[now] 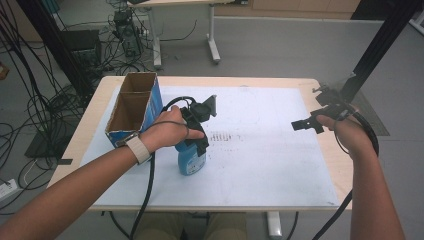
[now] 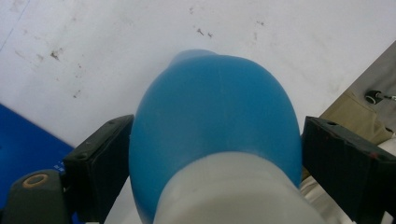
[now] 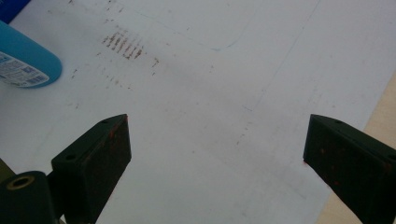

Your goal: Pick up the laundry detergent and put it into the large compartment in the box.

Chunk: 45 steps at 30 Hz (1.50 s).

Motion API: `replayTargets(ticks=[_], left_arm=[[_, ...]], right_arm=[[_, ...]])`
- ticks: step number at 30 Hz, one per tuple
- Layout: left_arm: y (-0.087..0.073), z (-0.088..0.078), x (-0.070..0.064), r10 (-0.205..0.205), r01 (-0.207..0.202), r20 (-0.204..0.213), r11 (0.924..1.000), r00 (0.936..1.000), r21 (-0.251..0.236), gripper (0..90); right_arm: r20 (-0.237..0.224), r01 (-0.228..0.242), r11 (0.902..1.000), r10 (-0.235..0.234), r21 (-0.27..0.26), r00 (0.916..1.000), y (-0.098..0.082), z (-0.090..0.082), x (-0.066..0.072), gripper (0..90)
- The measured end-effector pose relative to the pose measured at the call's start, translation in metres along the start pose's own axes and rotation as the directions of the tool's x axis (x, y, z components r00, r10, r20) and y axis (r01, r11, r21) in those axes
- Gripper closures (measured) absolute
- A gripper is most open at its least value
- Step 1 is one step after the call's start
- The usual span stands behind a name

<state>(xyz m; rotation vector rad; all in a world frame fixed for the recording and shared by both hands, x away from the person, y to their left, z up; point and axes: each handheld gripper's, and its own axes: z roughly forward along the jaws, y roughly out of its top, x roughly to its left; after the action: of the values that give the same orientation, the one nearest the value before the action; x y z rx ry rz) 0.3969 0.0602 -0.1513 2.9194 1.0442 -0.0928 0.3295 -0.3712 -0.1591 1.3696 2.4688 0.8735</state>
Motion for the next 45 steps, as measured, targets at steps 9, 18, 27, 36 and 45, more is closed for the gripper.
replayTargets(ticks=[9, 18, 27, 36, 45], left_arm=[[0.0, 0.001, -0.002, -0.014, 0.014, -0.02, 0.9999, 0.9997, -0.006, 17.2], [0.0, 0.002, -0.004, -0.021, 0.02, -0.03, 0.9998, 0.9994, -0.008, 19.1], [-0.002, 0.002, -0.009, -0.021, 0.02, -0.056, 0.9996, 0.9982, -0.018, 20.6], [-0.004, 0.002, -0.01, -0.021, 0.02, -0.06, 0.9994, 0.998, -0.027, 37.4], [-0.003, 0.002, -0.011, -0.035, 0.033, -0.063, 0.9992, 0.9974, -0.022, 38.6]], right_arm=[[-0.001, 0.006, 0.9999, -0.006, -0.009, 1.0, 0.001, -0.001, 0.001, 7.5], [-0.002, 0.007, 0.9999, -0.007, -0.012, 1.0, 0.0, 0.0, 0.001, 7.5], [-0.002, 0.008, 0.9998, -0.008, -0.016, 1.0, 0.0, -0.001, 0.001, 7.5], [-0.004, 0.01, 0.9998, -0.01, -0.016, 0.9999, 0.0, -0.001, 0.001, 7.5], [-0.003, 0.008, 0.9998, -0.008, -0.018, 1.0, -0.002, -0.001, 0.001, 7.5]])
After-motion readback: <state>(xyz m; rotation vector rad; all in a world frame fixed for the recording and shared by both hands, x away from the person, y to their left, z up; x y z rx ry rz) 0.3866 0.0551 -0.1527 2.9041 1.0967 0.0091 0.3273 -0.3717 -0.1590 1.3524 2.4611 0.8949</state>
